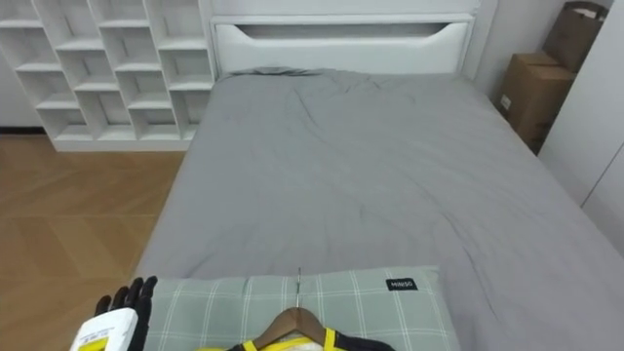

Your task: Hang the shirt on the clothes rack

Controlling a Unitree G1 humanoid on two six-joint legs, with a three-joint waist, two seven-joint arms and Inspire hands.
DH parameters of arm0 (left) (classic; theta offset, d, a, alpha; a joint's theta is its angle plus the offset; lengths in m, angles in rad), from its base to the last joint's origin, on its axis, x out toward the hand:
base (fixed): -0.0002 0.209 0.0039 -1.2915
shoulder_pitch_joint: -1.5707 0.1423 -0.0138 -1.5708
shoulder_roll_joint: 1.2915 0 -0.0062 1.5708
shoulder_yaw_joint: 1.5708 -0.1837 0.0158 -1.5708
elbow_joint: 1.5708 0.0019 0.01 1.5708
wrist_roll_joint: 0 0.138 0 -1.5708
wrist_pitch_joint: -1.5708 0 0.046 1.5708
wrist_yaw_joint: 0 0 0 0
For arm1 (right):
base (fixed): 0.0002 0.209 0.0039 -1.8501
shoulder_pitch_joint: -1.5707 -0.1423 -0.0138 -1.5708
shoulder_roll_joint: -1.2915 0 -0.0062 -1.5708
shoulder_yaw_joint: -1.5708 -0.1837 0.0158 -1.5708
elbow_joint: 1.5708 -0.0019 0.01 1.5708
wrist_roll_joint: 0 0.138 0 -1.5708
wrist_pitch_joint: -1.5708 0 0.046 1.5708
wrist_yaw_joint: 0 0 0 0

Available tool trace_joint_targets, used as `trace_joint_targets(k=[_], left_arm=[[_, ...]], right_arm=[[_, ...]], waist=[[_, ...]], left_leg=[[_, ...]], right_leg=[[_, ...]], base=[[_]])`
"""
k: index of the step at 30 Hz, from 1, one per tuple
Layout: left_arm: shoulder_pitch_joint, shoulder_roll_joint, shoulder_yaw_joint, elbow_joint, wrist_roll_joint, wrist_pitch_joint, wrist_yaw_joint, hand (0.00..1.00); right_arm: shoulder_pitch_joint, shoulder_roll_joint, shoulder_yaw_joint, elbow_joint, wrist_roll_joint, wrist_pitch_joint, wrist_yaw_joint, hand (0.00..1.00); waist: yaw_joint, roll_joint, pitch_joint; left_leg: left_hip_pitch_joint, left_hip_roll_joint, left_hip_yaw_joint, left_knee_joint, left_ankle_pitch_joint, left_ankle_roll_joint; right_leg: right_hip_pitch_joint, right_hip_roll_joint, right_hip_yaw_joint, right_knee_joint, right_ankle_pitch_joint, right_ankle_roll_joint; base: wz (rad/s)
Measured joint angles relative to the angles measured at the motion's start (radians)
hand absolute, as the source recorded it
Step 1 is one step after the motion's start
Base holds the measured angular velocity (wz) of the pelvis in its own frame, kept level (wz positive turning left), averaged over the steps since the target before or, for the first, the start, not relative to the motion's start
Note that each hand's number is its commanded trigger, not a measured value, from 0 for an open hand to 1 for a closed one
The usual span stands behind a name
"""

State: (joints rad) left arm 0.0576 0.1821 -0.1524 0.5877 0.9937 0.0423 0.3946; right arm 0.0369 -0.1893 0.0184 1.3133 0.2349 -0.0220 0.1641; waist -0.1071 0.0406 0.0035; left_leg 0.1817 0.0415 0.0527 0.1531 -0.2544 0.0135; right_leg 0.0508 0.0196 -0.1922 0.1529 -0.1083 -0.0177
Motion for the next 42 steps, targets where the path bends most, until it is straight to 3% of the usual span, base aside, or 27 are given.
trace_joint_targets(k=[5, 20, 27, 36, 42], left_arm=[[-0.003, -0.003, -0.048, 0.0, 0.0, -0.002, -0.025, 0.0], [-0.02, -0.004, -0.056, 0.0, 0.001, -0.005, -0.075, 0.0], [-0.031, 0.013, -0.094, -0.007, 0.002, -0.006, -0.075, 0.0], [-0.047, 0.026, -0.11, -0.007, 0.001, -0.006, -0.074, 0.0], [-0.086, 0.034, -0.125, 0.007, 0.001, -0.003, -0.074, 0.0]], right_arm=[[0.0, 0.001, 0.001, 0.0, 0.001, -0.004, -0.001, 0.0], [-0.01, 0.0, 0.012, 0.003, 0.004, -0.012, 0.0, 0.0], [-0.018, 0.005, 0.016, 0.003, 0.016, -0.012, -0.009, 0.0], [-0.02, 0.017, 0.015, 0.005, 0.016, -0.012, -0.017, 0.0], [-0.025, 0.02, 0.017, 0.005, 0.018, -0.012, -0.025, 0.0]], waist=[[-0.003, 0.002, 0.0002], [-0.029, 0.011, 0.0062], [-0.058, 0.008, 0.0062], [-0.07, -0.006, 0.0073], [-0.084, 0.0, 0.0081]], left_leg=[[0.002, 0.0, 0.005, -0.001, 0.0, 0.0], [0.003, -0.001, 0.024, -0.001, 0.0, 0.0], [-0.008, -0.001, 0.028, -0.001, 0.0, 0.0], [-0.012, -0.001, 0.028, -0.002, 0.0, 0.0], [-0.014, -0.002, 0.029, -0.002, 0.0, 0.0]], right_leg=[[0.0, 0.0, 0.005, 0.0, 0.001, 0.001], [-0.004, 0.001, 0.017, -0.002, 0.002, 0.002], [-0.017, 0.0, 0.021, 0.0, 0.004, 0.004], [-0.019, 0.0, 0.021, -0.002, 0.004, 0.004], [-0.021, 0.0, 0.024, -0.002, 0.007, 0.006]], base=[[-0.03], [-0.02], [0.0], [0.0], [0.0]])
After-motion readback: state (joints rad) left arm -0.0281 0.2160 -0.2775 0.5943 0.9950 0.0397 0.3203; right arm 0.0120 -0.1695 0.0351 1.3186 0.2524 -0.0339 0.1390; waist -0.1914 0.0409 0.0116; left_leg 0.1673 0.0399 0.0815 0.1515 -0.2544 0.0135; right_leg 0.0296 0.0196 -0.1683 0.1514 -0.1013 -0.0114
